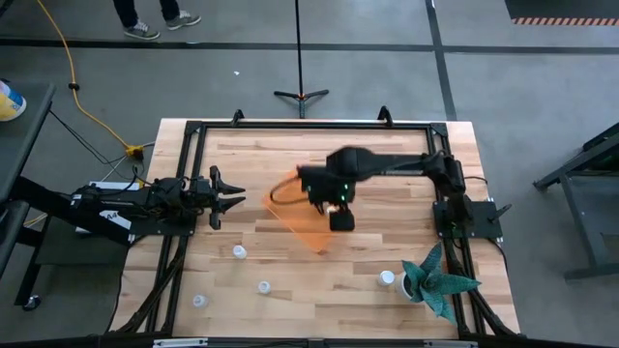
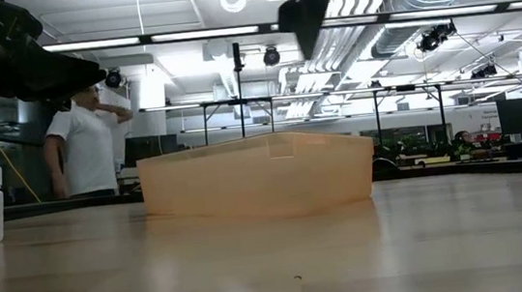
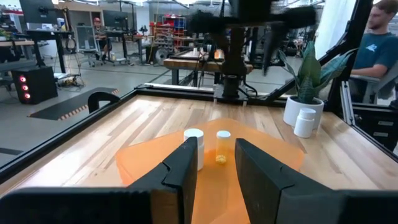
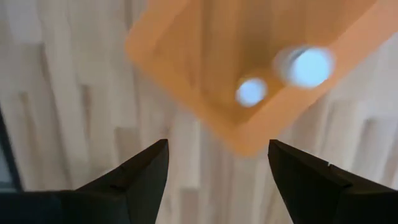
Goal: Pick and place pill bottles into a basket
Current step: Put the bottom white pill bottle into the orange bin
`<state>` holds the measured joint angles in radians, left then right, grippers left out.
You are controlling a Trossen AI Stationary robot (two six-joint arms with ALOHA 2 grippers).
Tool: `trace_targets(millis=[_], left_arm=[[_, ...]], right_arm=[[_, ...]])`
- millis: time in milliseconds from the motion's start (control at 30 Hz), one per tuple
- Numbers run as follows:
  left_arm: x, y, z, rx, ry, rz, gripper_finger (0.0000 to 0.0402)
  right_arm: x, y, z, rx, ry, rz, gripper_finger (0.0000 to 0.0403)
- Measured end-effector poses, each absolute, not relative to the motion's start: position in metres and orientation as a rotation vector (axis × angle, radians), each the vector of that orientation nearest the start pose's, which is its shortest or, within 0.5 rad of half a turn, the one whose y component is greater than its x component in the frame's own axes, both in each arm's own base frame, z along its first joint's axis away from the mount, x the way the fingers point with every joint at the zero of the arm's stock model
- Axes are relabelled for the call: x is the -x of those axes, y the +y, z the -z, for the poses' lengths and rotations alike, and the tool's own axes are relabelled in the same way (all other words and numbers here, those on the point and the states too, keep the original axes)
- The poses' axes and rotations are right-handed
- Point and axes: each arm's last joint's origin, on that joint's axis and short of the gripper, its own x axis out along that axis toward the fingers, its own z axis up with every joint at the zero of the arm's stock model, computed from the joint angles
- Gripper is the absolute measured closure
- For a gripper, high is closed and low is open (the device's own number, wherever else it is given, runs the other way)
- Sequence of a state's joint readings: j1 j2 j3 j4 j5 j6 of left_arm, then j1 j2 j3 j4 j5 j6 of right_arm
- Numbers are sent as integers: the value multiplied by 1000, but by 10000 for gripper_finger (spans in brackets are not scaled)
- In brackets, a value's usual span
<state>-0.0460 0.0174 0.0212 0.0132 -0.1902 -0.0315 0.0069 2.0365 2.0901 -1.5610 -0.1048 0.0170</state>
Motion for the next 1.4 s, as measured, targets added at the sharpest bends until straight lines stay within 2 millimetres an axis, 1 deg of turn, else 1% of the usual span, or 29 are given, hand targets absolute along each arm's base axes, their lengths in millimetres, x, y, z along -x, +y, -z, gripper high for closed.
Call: trace_targets(millis=[167, 300, 433, 533, 633, 733, 933, 1033, 1167, 1400], left_arm=[[-97, 1, -171, 36, -20, -143, 259], [-97, 1, -171, 35, -19, -131, 259], [-97, 1, -171, 35, -19, -129, 259], [-97, 1, -171, 35, -18, -128, 259], [-97, 1, -171, 36, -18, -128, 259], [-97, 1, -171, 36, -18, -128, 259], [-97, 1, -170, 36, -18, -128, 259], [-97, 1, -170, 36, -18, -128, 259], [-97, 1, -171, 36, -18, -128, 259], [-97, 1, -171, 36, -18, -128, 259]], right_arm=[[-381, 52, -310, -125, 1558, -96, 137], [-373, 85, -297, -192, 1640, -128, 137], [-362, 109, -277, -230, 1743, -131, 137], [-353, 122, -260, -213, 1816, -79, 137], [-346, 130, -244, -232, 1870, -10, 137], [-339, 134, -229, -288, 1927, 53, 137], [-325, 146, -205, -407, 2028, 100, 136], [-320, 150, -197, -431, 2053, 100, 137], [-318, 151, -190, -424, 2051, 105, 137], [-320, 149, -183, -357, 1998, 133, 136]])
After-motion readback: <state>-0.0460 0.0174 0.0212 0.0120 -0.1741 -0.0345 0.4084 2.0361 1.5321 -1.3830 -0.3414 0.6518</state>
